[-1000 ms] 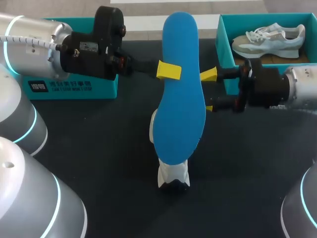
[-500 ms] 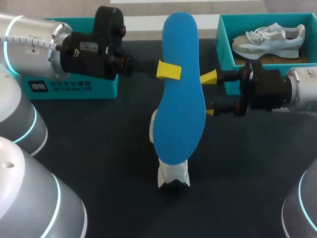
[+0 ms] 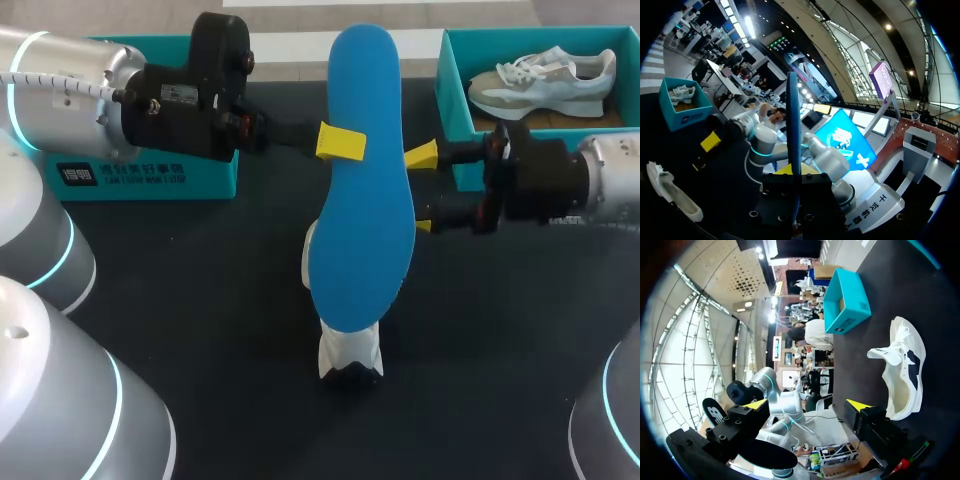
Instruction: Take the shoe out of the shoebox, open the shoe tongue, remove and reinsert the insole, then place the shoe into the shoebox
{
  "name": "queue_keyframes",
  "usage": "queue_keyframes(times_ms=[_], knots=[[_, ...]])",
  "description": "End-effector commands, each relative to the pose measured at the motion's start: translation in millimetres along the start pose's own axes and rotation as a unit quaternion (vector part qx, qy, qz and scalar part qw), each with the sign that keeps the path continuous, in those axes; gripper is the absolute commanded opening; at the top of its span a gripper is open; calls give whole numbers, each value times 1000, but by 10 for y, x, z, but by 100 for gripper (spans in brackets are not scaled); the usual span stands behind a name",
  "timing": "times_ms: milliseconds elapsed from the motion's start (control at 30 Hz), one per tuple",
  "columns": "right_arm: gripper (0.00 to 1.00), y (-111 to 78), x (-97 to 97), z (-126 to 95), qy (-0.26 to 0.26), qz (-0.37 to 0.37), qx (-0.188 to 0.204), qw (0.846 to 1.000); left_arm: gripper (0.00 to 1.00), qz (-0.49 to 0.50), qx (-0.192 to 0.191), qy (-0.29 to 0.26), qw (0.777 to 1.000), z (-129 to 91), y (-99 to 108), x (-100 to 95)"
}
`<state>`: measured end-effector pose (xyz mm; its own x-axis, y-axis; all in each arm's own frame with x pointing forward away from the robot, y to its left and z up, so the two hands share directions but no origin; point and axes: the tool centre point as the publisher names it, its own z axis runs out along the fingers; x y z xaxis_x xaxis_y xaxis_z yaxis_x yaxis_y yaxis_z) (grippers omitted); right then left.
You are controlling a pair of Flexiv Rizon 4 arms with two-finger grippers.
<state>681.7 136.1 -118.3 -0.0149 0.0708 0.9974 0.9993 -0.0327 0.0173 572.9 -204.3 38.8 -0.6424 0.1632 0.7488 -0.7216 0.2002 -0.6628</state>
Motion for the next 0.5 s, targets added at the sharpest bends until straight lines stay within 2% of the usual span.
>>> queue_keyframes(times_ms=[33, 167, 333, 467, 500], knots=[[100, 4, -8, 18, -1, 0, 0, 1000, 0, 0, 0, 0, 1000, 8, 5, -7], [100, 4, -8, 18, -1, 0, 0, 1000, 0, 0, 0, 0, 1000, 8, 5, -7], [100, 4, -8, 18, -1, 0, 0, 1000, 0, 94, 2, -40, 995, -24, 28, -159], [100, 4, -8, 18, -1, 0, 0, 1000, 0, 203, -1, -71, 977, -75, 33, -260], [100, 4, -8, 18, -1, 0, 0, 1000, 0, 244, 3, -81, 966, -92, 36, -283]])
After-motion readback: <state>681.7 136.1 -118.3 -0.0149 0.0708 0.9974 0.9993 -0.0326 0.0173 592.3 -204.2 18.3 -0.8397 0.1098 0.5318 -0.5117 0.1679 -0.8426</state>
